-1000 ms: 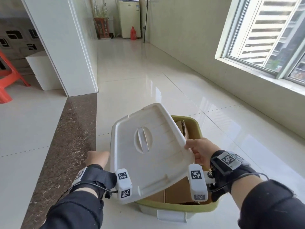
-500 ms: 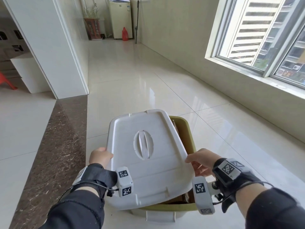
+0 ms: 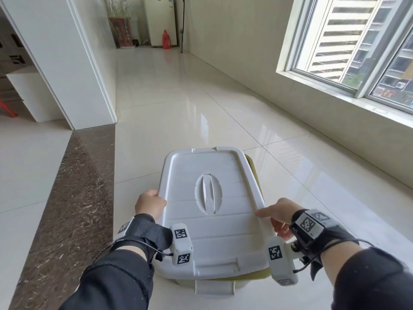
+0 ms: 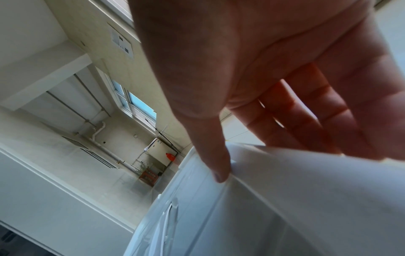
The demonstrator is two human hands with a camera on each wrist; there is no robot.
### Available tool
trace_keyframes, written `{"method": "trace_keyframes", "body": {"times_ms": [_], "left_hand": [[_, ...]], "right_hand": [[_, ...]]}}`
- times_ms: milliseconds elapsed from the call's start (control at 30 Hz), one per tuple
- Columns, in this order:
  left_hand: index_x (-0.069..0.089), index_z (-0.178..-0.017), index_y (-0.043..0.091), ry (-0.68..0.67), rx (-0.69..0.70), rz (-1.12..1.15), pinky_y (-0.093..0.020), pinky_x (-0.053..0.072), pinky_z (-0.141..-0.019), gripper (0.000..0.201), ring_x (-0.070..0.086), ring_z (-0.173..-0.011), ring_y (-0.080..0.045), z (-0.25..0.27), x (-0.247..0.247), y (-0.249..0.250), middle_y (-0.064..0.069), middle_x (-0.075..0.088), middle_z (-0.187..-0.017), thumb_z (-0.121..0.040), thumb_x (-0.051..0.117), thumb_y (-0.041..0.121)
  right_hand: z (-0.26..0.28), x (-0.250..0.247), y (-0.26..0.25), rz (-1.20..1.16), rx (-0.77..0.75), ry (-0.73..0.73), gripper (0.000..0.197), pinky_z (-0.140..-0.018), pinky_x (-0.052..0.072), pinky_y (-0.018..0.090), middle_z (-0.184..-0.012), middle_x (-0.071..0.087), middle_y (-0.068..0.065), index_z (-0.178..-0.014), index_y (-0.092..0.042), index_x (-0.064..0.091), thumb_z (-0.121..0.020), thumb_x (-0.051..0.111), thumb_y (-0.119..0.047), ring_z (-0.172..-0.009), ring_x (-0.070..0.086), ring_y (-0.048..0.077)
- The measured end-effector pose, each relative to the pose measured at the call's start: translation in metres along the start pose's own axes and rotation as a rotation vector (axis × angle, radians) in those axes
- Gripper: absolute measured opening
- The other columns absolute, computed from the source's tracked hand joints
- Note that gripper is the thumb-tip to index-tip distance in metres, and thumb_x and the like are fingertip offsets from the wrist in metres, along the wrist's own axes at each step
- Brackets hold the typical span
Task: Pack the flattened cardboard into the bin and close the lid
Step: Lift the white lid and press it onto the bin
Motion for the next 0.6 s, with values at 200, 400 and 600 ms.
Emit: {"method": "trace_keyframes", "body": {"times_ms": [200,400,600], "left_hand": [[0.064,-0.077,0.010,-0.017,0.018,-0.009,-0.030,0.044,-0.075,0.017,0.054,-0.079,-0.028,-0.001,0.005,0.005,-0.016,0.065,-0.086,-0.074,0.053,-0.002],[0.069,-0.086,0.007,-0.028,0.063,-0.055,-0.036,0.051,-0.082,0.023,0.056,-0.080,-0.028,-0.001,0.010,0.009,-0.024,0.071,-0.102,-0.075,0.051,-0.002],[0.070,-0.106,0.006,-0.054,0.070,-0.077,-0.034,0.048,-0.089,0.032,0.064,-0.103,-0.037,0.001,0.013,0.014,-0.016,0.071,-0.102,-0.080,0.054,-0.001]], "right_hand": [[-0.003,-0.001,0.007,0.119,0.045,-0.027,0.060,-0.061,0.055,0.031,-0.071,0.067,0.011,-0.073,0.000,0.066,-0.078,0.061,-0.060,-0.059,0.064,0.024],[-0.004,0.003,0.007,0.123,0.042,-0.122,0.045,-0.052,0.045,0.025,-0.081,0.067,0.009,-0.086,-0.004,0.065,-0.084,0.061,-0.049,-0.067,0.062,0.020],[-0.013,0.007,0.002,0.115,0.018,-0.156,0.018,-0.054,0.049,0.027,-0.076,0.063,0.009,-0.079,-0.006,0.062,-0.086,0.065,-0.022,-0.063,0.060,0.021]]}}
Point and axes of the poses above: each hand's wrist, its own z-axis away from the middle knuckle, its own x-axis out of the palm, y = z × x, the point moved 9 cm from there along -z, towards the middle knuckle
